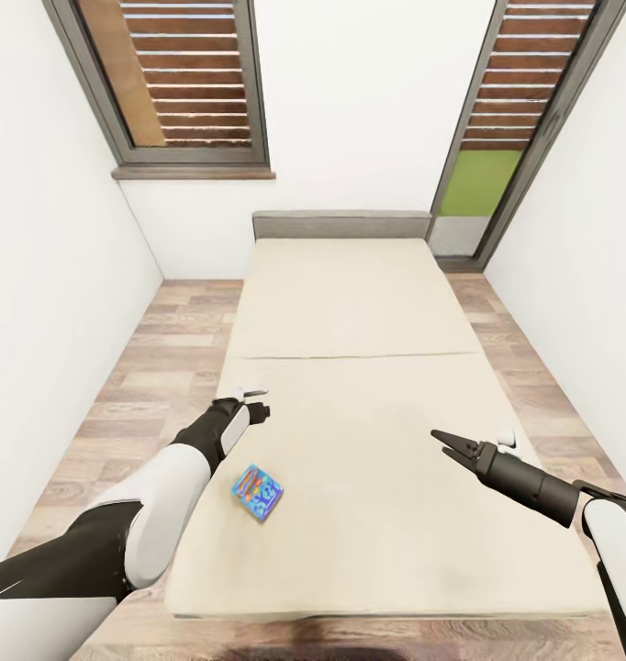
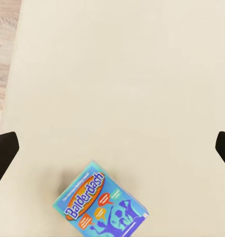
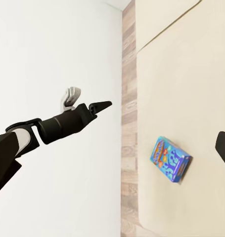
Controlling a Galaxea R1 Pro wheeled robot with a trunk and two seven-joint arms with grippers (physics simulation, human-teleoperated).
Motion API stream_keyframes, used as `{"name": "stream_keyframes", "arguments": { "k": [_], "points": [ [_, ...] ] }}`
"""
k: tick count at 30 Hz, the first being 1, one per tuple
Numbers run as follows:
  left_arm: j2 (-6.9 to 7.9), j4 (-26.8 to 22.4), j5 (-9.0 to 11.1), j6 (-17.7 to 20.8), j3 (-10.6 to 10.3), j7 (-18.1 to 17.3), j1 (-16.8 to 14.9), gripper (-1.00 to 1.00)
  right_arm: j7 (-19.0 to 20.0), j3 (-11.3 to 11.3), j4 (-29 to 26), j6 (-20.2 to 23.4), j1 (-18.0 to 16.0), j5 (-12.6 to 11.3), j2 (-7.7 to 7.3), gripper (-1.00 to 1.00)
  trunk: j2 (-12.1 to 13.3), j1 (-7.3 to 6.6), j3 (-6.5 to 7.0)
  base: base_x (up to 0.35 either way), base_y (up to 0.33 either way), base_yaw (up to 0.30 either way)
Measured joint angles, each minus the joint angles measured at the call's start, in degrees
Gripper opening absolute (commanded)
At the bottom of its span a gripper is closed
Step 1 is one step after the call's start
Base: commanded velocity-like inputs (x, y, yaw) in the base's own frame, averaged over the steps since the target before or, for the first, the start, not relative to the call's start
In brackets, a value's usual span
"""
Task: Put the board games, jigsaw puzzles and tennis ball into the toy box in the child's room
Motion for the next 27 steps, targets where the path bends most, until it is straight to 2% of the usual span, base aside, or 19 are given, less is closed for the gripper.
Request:
{"name": "stream_keyframes", "arguments": {
  "k": [22, 27],
  "points": [
    [0.02, -0.3, 0.0, 0.0, 0.2, -0.1, 0.0, 1.0, 0.1, -0.1, -0.2, 0.0, 0.0, 0.0, 0.0, 1.0, 0.0, 0.0, -2.08, 0.0, 0.0, 0.0],
    [0.02, -0.4, 0.0, -0.1, 0.2, 0.0, 0.0, 1.0, 1.8, -0.3, -0.5, 0.0, -0.1, -0.6, 0.0, 1.0, 0.0, 0.0, -2.55, 0.0, 0.0, 0.0]
  ]
}}
